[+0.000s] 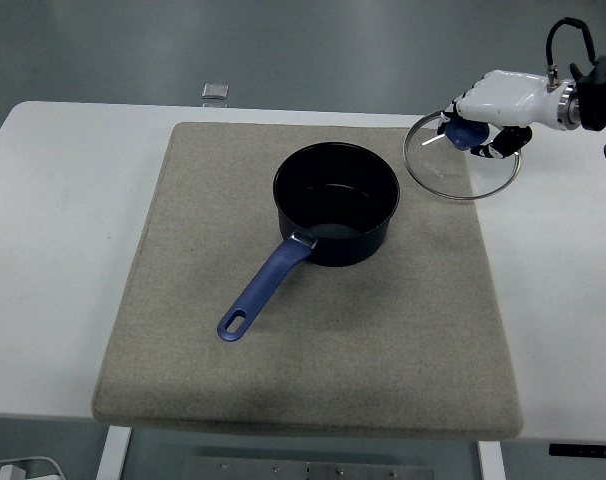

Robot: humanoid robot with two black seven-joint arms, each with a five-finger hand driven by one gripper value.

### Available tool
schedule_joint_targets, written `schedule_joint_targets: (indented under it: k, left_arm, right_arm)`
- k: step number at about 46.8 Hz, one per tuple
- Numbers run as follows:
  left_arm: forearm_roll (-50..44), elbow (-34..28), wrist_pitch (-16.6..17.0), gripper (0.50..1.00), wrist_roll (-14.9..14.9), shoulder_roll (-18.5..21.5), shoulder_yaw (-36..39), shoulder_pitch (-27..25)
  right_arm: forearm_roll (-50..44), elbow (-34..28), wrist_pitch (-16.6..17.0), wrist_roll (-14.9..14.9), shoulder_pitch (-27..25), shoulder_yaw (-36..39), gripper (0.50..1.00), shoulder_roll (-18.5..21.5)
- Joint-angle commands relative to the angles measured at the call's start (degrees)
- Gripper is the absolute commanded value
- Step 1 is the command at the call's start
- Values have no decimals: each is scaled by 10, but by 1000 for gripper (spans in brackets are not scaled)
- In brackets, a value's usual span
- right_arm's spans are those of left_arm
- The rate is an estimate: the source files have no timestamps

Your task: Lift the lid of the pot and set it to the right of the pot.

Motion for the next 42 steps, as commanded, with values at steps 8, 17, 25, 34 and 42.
schedule_joint_targets:
  k: [8, 17, 25, 34, 42]
  left_arm:
    - [0, 0, 0, 1000, 0, 0, 0, 0]
    - [0, 0, 0, 1000, 0, 0, 0, 0]
    - [0, 0, 0, 1000, 0, 0, 0, 0]
    - [0, 0, 0, 1000, 0, 0, 0, 0]
    - [0, 0, 0, 1000, 0, 0, 0, 0]
  right_arm:
    - [0, 0, -5, 0, -8, 2, 500, 2]
    - [0, 1, -5, 0, -16, 3, 500, 5]
    - [0, 2, -10, 0, -17, 3, 500, 6]
    - [11, 5, -10, 0, -31, 2, 500, 6]
    - [11, 5, -12, 0, -38, 4, 500, 7]
